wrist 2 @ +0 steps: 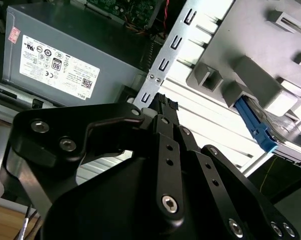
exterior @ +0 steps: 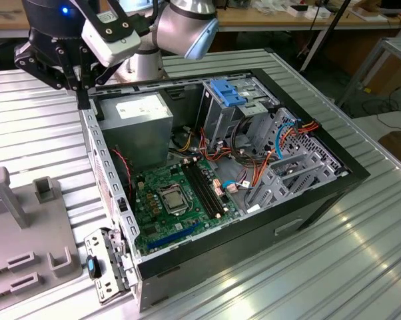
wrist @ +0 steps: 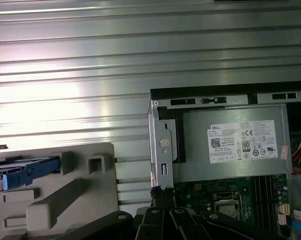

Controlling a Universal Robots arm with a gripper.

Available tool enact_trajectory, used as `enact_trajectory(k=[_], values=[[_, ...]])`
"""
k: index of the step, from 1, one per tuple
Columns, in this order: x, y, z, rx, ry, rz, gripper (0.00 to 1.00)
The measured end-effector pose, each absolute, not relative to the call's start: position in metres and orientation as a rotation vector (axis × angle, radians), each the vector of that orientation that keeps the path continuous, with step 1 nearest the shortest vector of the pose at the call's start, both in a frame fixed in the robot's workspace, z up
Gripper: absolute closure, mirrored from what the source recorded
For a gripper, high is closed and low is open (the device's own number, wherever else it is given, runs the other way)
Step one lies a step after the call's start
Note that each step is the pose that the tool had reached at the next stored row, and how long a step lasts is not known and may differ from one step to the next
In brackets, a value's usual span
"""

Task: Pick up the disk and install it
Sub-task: 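Reach for the disk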

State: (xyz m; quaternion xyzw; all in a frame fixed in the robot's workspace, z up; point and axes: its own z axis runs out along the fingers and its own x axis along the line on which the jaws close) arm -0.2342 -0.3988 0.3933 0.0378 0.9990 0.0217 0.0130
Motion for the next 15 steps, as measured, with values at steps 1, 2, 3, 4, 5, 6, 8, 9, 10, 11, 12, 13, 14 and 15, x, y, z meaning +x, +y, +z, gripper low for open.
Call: enact_trajectory(k=[1, 2, 3, 4, 5, 6, 8, 9, 10, 11, 12, 13, 14, 15], values=[[-0.236, -0.398, 0.393, 0.118, 3.113, 0.068, 0.89], [-0.237, -0.398, 0.393, 0.118, 3.112, 0.068, 0.89], [-0.239, -0.398, 0.393, 0.118, 3.112, 0.068, 0.89], [-0.242, -0.397, 0.393, 0.118, 3.112, 0.068, 0.89], [-0.245, -0.396, 0.393, 0.118, 3.112, 0.068, 0.89], [-0.247, -0.396, 0.393, 0.118, 3.112, 0.068, 0.89], [-0.255, -0.394, 0.393, 0.118, 3.112, 0.068, 0.89], [-0.259, -0.394, 0.393, 0.118, 3.112, 0.068, 0.89], [-0.262, -0.393, 0.393, 0.118, 3.112, 0.068, 0.89], [-0.266, -0.393, 0.393, 0.118, 3.113, 0.068, 0.89], [-0.268, -0.393, 0.393, 0.118, 3.113, 0.068, 0.89], [-0.27, -0.393, 0.393, 0.118, 3.112, 0.068, 0.89], [-0.273, -0.393, 0.393, 0.118, 3.113, 0.068, 0.89], [-0.275, -0.393, 0.393, 0.118, 3.113, 0.068, 0.89]])
